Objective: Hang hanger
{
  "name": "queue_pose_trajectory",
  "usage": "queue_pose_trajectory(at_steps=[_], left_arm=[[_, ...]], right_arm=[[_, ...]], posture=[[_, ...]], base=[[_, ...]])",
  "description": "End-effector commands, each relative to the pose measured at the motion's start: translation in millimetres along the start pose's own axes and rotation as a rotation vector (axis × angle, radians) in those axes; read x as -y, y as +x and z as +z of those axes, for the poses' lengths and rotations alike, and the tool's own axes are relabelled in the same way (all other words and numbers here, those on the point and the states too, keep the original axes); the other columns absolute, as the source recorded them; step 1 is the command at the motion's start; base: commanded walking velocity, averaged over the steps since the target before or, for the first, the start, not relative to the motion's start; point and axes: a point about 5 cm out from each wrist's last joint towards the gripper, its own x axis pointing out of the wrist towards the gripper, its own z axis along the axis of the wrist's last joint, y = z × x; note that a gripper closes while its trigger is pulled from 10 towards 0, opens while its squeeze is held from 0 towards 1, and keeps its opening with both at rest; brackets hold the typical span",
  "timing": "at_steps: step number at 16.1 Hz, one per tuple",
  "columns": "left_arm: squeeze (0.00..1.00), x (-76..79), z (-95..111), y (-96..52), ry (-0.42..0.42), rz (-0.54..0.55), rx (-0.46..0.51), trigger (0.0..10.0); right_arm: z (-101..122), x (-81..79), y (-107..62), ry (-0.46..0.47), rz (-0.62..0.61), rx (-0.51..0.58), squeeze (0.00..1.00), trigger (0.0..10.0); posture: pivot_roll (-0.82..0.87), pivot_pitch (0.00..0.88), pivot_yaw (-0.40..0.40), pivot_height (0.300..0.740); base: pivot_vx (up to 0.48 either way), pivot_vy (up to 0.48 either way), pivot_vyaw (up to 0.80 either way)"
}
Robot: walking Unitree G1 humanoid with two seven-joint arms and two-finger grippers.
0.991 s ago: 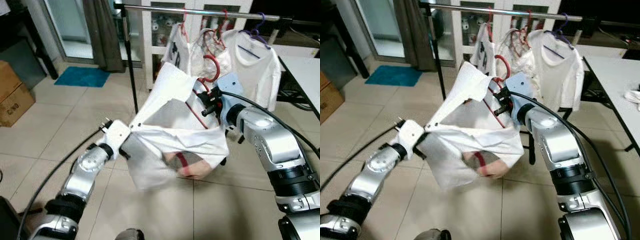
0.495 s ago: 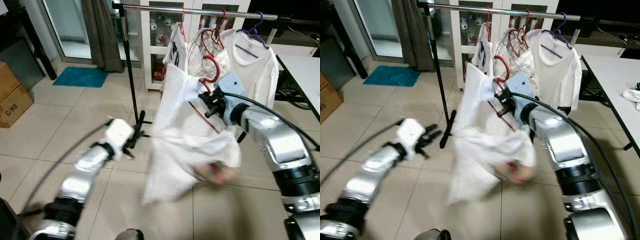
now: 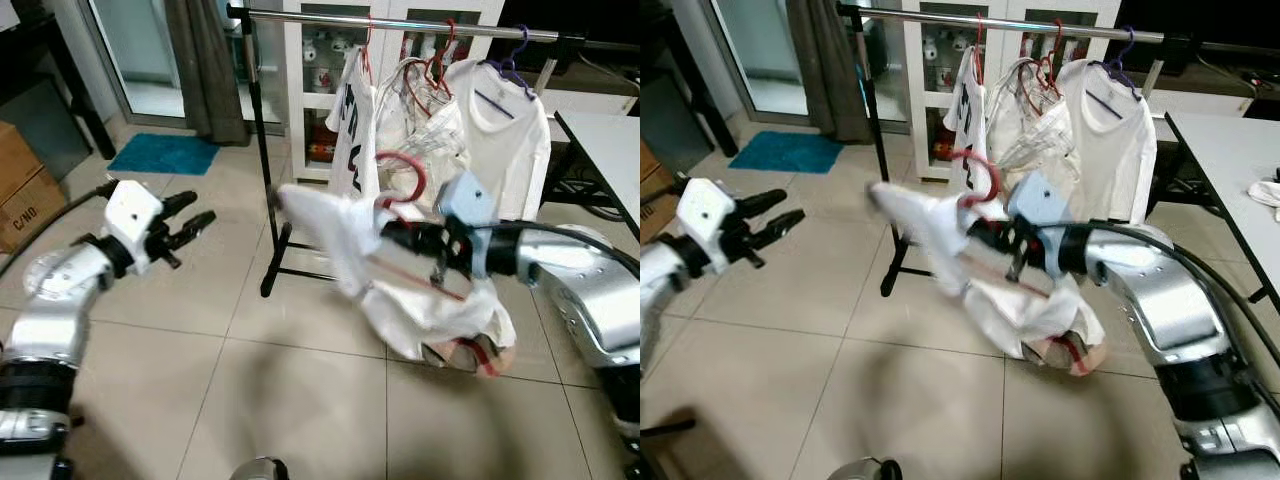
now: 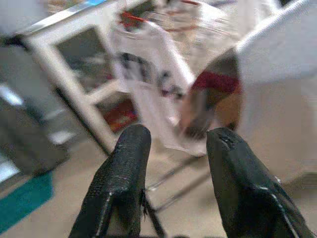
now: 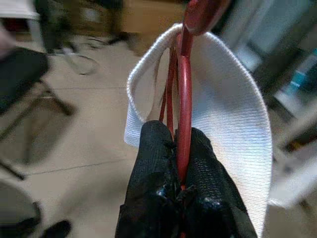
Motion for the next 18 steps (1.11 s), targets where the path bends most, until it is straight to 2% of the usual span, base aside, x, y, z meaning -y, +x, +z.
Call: queue_pose_trajectory(at_steps=[1,3,4,7,8,9,10,14,18], left_arm=[[0.00,2.2,-4,-2.2,-0.004,-0.062,-0.031,10.0],[0.00,0.5,-5,-4.1,-0.010,-0.086,-0.034,10.0],[0.00,8.1,-12,-5.4,-0.053,-0.181,-0.067,10.0],[0.00,13.7,-21,-7.1,-0.057,-0.233,-0.117,10.0],[0.00,12.4,-20,-7.2,-0.069,-0.222,-0.101,6.4],[0.00,11.9,-19,-7.3,-0.075,-0.223,-0.094,4.7],[0.00,12.3,-20,-8.2,-0.090,-0.236,-0.089,0.0],[0.00,14.2,-21,-10.1,-0.156,-0.283,-0.080,0.0],[0.00,14.9,-21,-9.9,-0.171,-0.289,-0.072,0.0]], right_arm=[[10,-3.3,-1.7,-0.034,0.049,0.049,0.00,10.0],[12,-4.0,-3.5,-0.040,0.074,0.060,0.00,10.0],[16,-7.0,-5.0,-0.047,0.122,0.088,0.00,10.0],[19,-10.6,-4.6,-0.051,0.165,0.106,0.00,10.0],[19,-12.0,-4.2,-0.052,0.175,0.108,0.00,10.0],[19,-12.8,-4.0,-0.052,0.182,0.109,0.00,10.0],[19,-13.3,-3.7,-0.052,0.188,0.112,0.00,10.0],[21,-14.4,-3.8,-0.053,0.204,0.120,0.00,10.0],[21,-15.6,-2.9,-0.052,0.209,0.126,0.00,10.0]], posture=[[-0.12,0.000,0.046,0.740],[-0.12,0.000,0.042,0.740],[-0.12,0.000,0.040,0.740],[-0.12,0.000,0.036,0.740],[-0.12,0.000,0.036,0.740],[-0.12,0.000,0.036,0.740],[-0.12,0.000,0.033,0.740],[-0.12,0.000,0.033,0.740],[-0.12,0.000,0.036,0.740]], base=[[0.000,0.000,0.00],[0.000,0.000,0.00],[0.000,0.000,0.00],[0.000,0.000,0.00],[0.000,0.000,0.00],[0.000,0.000,0.00],[0.000,0.000,0.00],[0.000,0.000,0.00],[0.000,0.000,0.00]])
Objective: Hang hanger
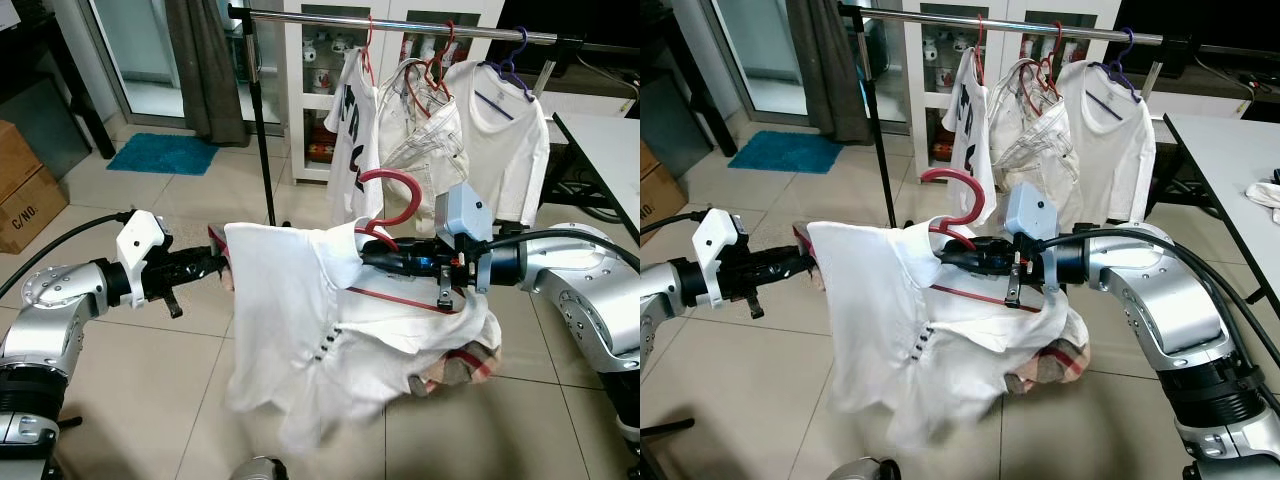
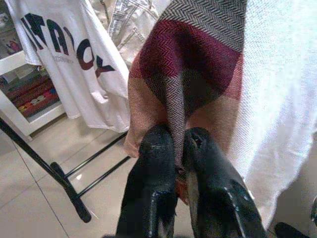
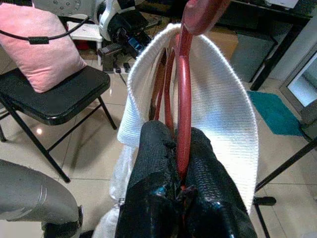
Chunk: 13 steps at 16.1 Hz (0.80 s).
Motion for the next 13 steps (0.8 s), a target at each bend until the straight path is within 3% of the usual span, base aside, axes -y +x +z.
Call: queue_pose_trajectory(at_steps=[1,5,10,12,13], left_arm=[[0.00,-1.5,0,-2.0,-0.007,0.007,0.000,0.0],[0.00,-4.5,-1,-3.8,-0.013,0.036,-0.002,0.0],[0.00,-14.7,-1,-8.8,-0.002,0.161,0.026,0.0],[0.00,-23.3,-10,-15.3,-0.069,0.298,0.033,0.0],[0.00,-32.8,-19,-24.1,-0.127,0.461,0.020,0.0]], right_arm=[[8,-1.8,-0.7,-0.031,0.009,0.032,0.00,10.0],[8,-2.1,-0.6,-0.032,0.011,0.033,0.00,10.0],[7,-1.0,-1.2,-0.032,0.002,0.029,0.00,10.0],[7,-0.3,-1.5,-0.033,-0.004,0.029,0.00,10.0],[7,0.0,-1.9,-0.031,-0.009,0.027,0.00,10.0]], posture=[[-0.12,0.000,0.036,0.740],[-0.12,0.000,0.037,0.740],[-0.12,0.000,0.037,0.740],[-0.12,0.000,0.036,0.740],[-0.12,0.000,0.037,0.740]], base=[[0.000,0.000,0.00],[0.000,0.000,0.00],[0.000,0.000,0.00],[0.000,0.000,0.00],[0.000,0.000,0.00]])
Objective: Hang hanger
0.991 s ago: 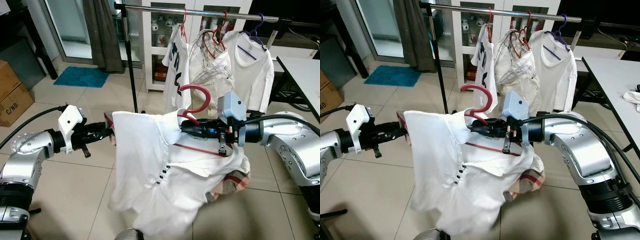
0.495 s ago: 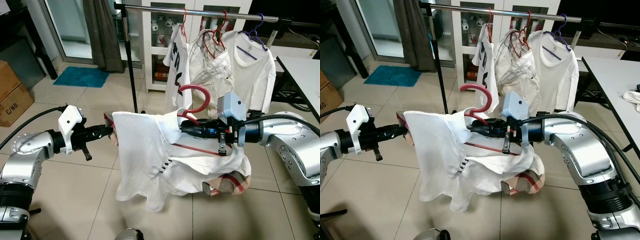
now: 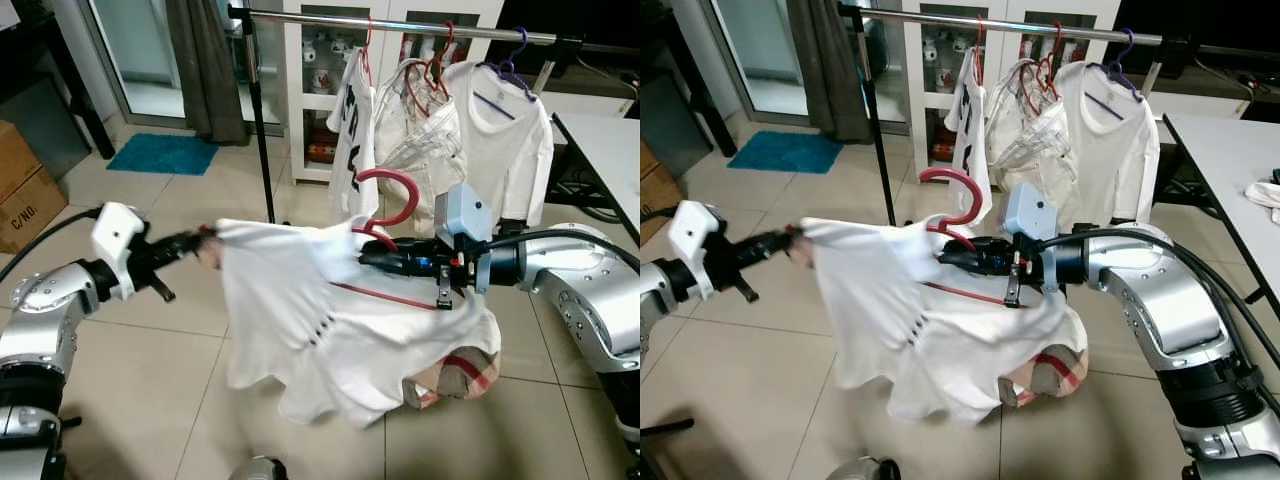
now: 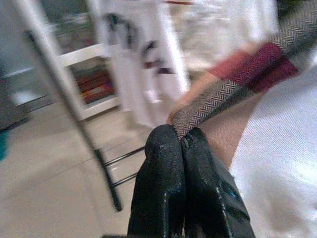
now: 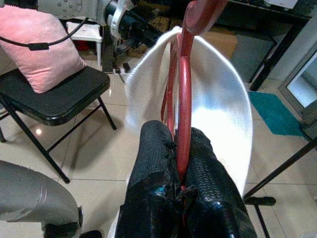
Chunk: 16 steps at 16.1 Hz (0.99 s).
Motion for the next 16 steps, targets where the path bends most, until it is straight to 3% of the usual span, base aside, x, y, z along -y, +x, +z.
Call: queue_pose_trajectory(at_steps=[1,5,7,8,9,10,11,15,16], left_arm=[[0.00,-16.6,-9,-9.4,-0.073,0.193,-0.023,0.0],[0.00,-27.7,-23,-16.4,-0.227,0.444,-0.008,0.0],[0.00,-8.8,-12,-1.1,-0.195,0.323,0.104,0.0],[0.00,-6.5,-9,1.4,-0.196,0.306,0.123,0.0],[0.00,-0.3,-5,6.5,-0.172,0.246,0.128,10.0],[0.14,1.2,-3,7.9,-0.153,0.237,0.136,10.0],[1.00,0.2,0,7.8,-0.152,0.249,0.151,10.0],[1.00,-1.4,-3,0.0,-0.149,0.282,0.156,10.0],[1.00,-3.6,-5,-4.9,-0.136,0.350,0.132,10.0]], right_arm=[[6,0.4,-2.6,-0.031,-0.012,0.023,0.00,10.0],[5,1.9,-2.2,-0.027,-0.030,0.017,0.00,10.0],[3,2.9,-2.1,-0.025,-0.041,0.011,0.00,10.0],[3,3.0,-2.2,-0.025,-0.043,0.009,0.00,10.0],[1,5.7,-2.0,-0.009,-0.076,0.006,0.00,10.0],[0,8.0,-2.1,0.006,-0.104,0.005,0.00,10.0],[-3,10.8,-3.0,0.052,-0.149,0.016,0.00,10.0],[-18,17.6,-8.0,0.111,-0.271,-0.023,0.00,10.0],[-32,15.2,-9.0,0.142,-0.366,-0.046,0.00,10.0]], posture=[[-0.12,0.000,0.037,0.740],[-0.12,0.000,0.036,0.740],[-0.12,0.000,0.027,0.740],[-0.12,0.000,0.027,0.740],[-0.12,0.000,0.027,0.740],[-0.12,0.000,0.027,0.740],[-0.12,0.000,0.030,0.740],[-0.11,0.000,0.040,0.740],[-0.11,0.000,0.033,0.740]], base=[[0.000,0.000,0.00],[0.000,0.000,0.00],[0.000,0.000,0.00],[0.000,0.000,0.00],[0.000,0.000,0.00],[0.000,0.000,0.00],[0.000,0.000,0.00],[0.000,0.000,0.00],[0.000,0.000,0.00]])
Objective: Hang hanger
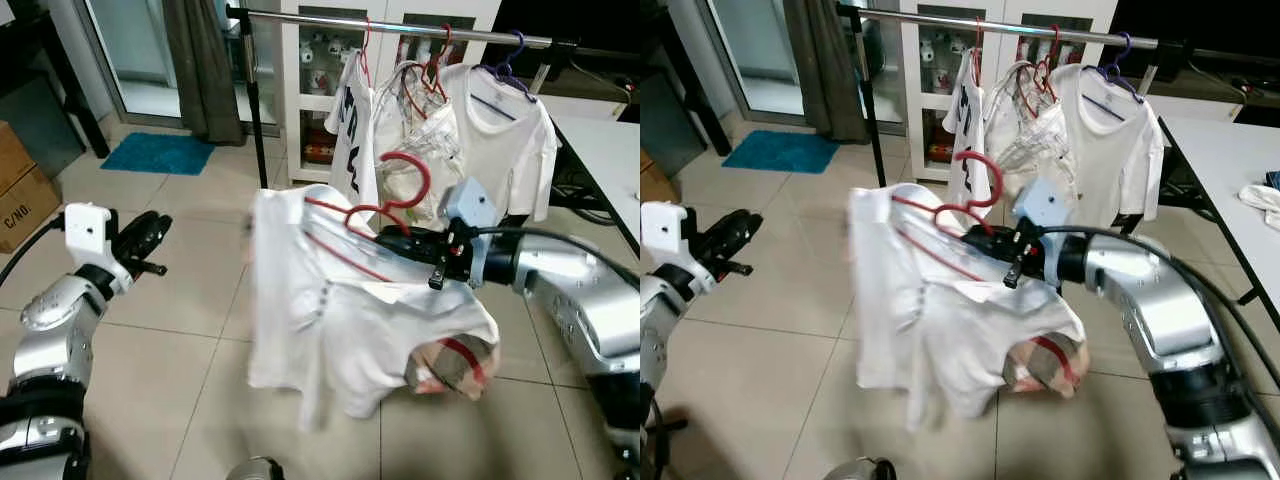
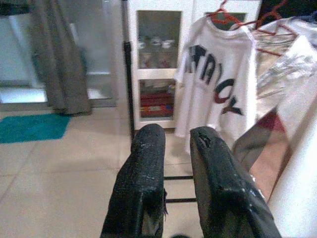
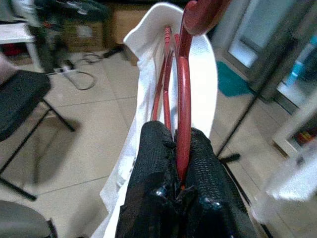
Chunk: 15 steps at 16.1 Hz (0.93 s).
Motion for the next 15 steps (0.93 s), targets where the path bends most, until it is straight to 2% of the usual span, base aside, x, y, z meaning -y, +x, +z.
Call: queue_pose_trajectory(at_steps=[1,2,3,4,5,6,7,8,9,11,12,13,15], left_arm=[[1.00,-1.9,3,-0.8,0.021,0.047,-0.006,10.0],[1.00,4.7,0,-0.3,0.031,0.042,-0.025,10.0],[1.00,19.9,-3,1.5,0.039,0.004,-0.033,10.0],[0.00,52.5,-5,5.0,0.030,-0.066,-0.051,10.0],[0.00,67.2,-4,6.4,0.056,-0.092,-0.052,10.0],[0.00,75.0,-2,7.8,0.063,-0.100,-0.039,10.0],[0.00,89.7,1,11.6,0.056,-0.112,-0.016,10.0],[0.00,98.5,4,13.7,0.038,-0.118,-0.003,10.0],[0.00,103.4,6,15.9,0.022,-0.094,0.007,10.0],[0.00,107.8,-1,16.3,0.041,-0.072,-0.024,10.0],[0.00,108.8,-4,15.3,0.059,-0.068,-0.039,10.0],[0.00,108.1,-11,10.8,0.060,-0.038,-0.071,10.0],[0.00,110.2,-17,7.4,0.096,-0.037,-0.098,10.0]], right_arm=[[-4,2.4,-2.5,0.015,-0.088,0.008,0.00,10.0],[-10,-1.2,0.0,0.060,-0.128,0.018,0.00,10.0],[-16,-6.3,4.6,0.108,-0.181,0.039,0.00,10.0],[-31,-11.3,15.2,0.244,-0.302,0.066,0.00,10.0],[-40,-12.8,19.8,0.269,-0.372,0.049,0.00,10.0],[-45,-13.4,21.3,0.286,-0.410,0.056,0.00,10.0],[-62,-13.3,20.7,0.346,-0.532,0.036,0.00,10.0],[-72,-14.2,19.6,0.362,-0.623,0.013,0.00,10.0],[-82,-20.3,23.8,0.347,-0.646,-0.055,0.00,10.0],[-87,-28.5,33.0,0.342,-0.629,-0.076,0.00,10.0],[-88,-30.0,35.7,0.335,-0.626,-0.082,0.00,10.0],[-85,-30.7,44.1,0.319,-0.632,-0.067,0.00,10.0],[-82,-30.8,47.4,0.312,-0.629,-0.048,0.00,10.0]], posture=[[-0.11,0.000,0.033,0.740],[-0.11,0.000,0.031,0.740],[-0.10,0.000,0.033,0.740],[-0.09,0.000,0.048,0.740],[-0.08,0.000,0.047,0.740],[-0.08,0.000,0.047,0.740],[-0.08,0.000,0.044,0.740],[-0.07,0.000,0.047,0.740],[-0.07,0.000,0.053,0.740],[-0.06,0.000,0.069,0.740],[-0.06,0.000,0.069,0.740],[-0.06,0.000,0.067,0.740],[-0.06,0.000,0.059,0.740]], base=[[0.000,0.000,0.00],[0.000,0.000,0.00],[0.000,0.000,0.00],[0.000,0.000,0.00],[0.000,0.000,0.00],[0.000,0.000,0.00],[0.000,0.000,0.00],[0.000,0.000,0.00],[0.000,0.000,0.00],[0.141,0.000,0.00],[0.281,0.000,0.00],[0.368,0.000,0.80],[0.403,0.000,0.80]])
